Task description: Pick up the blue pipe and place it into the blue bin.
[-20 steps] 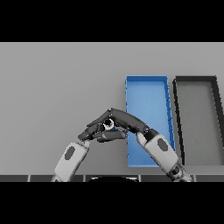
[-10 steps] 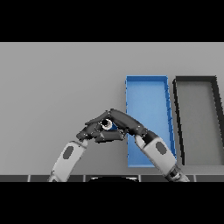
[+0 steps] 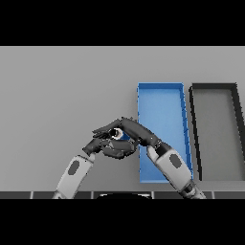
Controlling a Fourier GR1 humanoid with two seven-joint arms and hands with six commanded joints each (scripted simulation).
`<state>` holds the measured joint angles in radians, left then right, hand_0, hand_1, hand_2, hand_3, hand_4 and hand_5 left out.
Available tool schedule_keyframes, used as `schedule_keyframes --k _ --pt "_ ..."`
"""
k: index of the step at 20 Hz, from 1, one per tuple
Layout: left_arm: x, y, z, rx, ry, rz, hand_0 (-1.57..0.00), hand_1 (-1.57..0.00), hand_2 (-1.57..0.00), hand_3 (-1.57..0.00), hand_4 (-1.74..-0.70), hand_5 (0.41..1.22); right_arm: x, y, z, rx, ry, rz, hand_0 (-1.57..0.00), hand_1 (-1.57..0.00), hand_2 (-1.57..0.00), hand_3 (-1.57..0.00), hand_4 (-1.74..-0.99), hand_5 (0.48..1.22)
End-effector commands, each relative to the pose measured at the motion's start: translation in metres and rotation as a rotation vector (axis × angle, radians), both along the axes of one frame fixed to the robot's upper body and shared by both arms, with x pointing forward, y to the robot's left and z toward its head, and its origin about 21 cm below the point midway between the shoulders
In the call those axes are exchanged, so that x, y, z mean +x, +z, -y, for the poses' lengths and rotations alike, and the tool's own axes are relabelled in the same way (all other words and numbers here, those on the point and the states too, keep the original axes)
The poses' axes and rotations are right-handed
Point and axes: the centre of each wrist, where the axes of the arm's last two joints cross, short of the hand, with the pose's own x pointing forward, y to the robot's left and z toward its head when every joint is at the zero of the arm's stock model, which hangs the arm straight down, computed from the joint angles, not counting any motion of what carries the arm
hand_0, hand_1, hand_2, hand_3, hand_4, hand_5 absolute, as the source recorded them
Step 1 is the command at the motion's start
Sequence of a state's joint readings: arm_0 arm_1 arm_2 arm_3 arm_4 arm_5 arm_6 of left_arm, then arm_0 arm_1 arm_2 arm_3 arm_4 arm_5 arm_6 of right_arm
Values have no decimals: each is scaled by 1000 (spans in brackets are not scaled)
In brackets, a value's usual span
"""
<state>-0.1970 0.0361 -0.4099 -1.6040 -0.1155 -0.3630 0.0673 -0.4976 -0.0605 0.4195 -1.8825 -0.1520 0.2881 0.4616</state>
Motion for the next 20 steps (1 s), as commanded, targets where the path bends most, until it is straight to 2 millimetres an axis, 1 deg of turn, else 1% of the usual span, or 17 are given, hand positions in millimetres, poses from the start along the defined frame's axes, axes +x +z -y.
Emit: schedule_keyframes --k 1,2,3,4,5,6,7,8,9,11,13,14,15,17,18,19,20 --pt "1 1 1 4 -1 -4 -40 -37 -35 -32 -938 495 0 2 2 36 10 -16 -1571 -1571 -1571 -1570 -1741 1220" --pt "1 -3 0 18 6 -14 -32 -29 -28 -25 -928 484 -1 4 2 73 30 -39 -1571 -1571 -1571 -1570 -1741 1220" --pt "0 -2 3 15 2 -13 -25 -23 -22 -20 -922 482 0 10 6 89 26 -41 -1571 -1571 -1571 -1570 -1741 1221" --pt "0 -3 1 20 2 -6 -20 -18 -18 -16 -916 474 -1 16 6 114 25 -65 -1571 -1571 -1571 -1571 -1741 1221" --pt "0 -1 1 13 -7 -5 -16 -14 -14 -12 -913 470 1 28 9 140 22 -79 -1571 -1571 -1571 -1571 -1741 1221" --pt "0 -2 6 23 -6 -14 -12 -11 -11 -10 -909 464 3 39 9 137 17 -91 -1571 -1571 -1571 -1571 -1741 1221" --pt "0 0 9 18 2 -6 -10 -9 -9 -8 -908 456 9 49 11 160 24 -101 -1571 -1571 -1571 -1571 -1741 1221" --pt "2 0 5 20 0 -5 -8 -7 -7 -6 -907 450 11 62 13 182 36 -94 -1571 -1571 -1571 -1571 -1741 1221" --pt "0 -1 6 27 -6 -19 -6 -5 -5 -5 -906 445 13 75 17 201 61 -74 -1571 -1571 -1571 -1571 -1741 1221" --pt "-2 -3 3 21 -1 -26 -3 -3 -3 -3 -906 437 21 107 26 278 86 -13 -1571 -1571 -1571 -1571 -1741 1221" --pt "-1 -2 3 32 12 -32 -2 -2 -2 -1 -905 433 29 128 40 319 -35 48 -1571 -1571 -1571 -1571 -1741 1221" --pt "0 -3 1 51 16 -35 -1 -1 -1 -1 -902 432 33 141 42 328 -88 72 -1571 -1571 -1571 -1571 -1741 1221" --pt "0 -1 1 48 14 -33 -1 -1 -1 0 -898 430 39 150 51 325 -154 86 -1571 -1571 -1571 -1571 -1741 1221" --pt "-2 -2 0 49 5 -32 0 0 0 0 -890 425 56 152 72 310 -261 61 -1571 -1571 -1571 -1571 -1741 1221" --pt "-1 -3 -1 49 2 -33 0 0 0 0 -890 421 62 154 77 306 -298 55 -1571 -1571 -1571 -1571 -1741 1221" --pt "-3 -1 -2 36 -1 -22 0 0 0 0 -890 415 69 152 91 303 -351 49 -1571 -1571 -1571 -1571 -1741 1221" --pt "-2 -1 -3 43 5 -21 0 0 0 1 -886 412 75 148 101 282 -387 50 -1571 -1571 -1571 -1571 -1741 1221"
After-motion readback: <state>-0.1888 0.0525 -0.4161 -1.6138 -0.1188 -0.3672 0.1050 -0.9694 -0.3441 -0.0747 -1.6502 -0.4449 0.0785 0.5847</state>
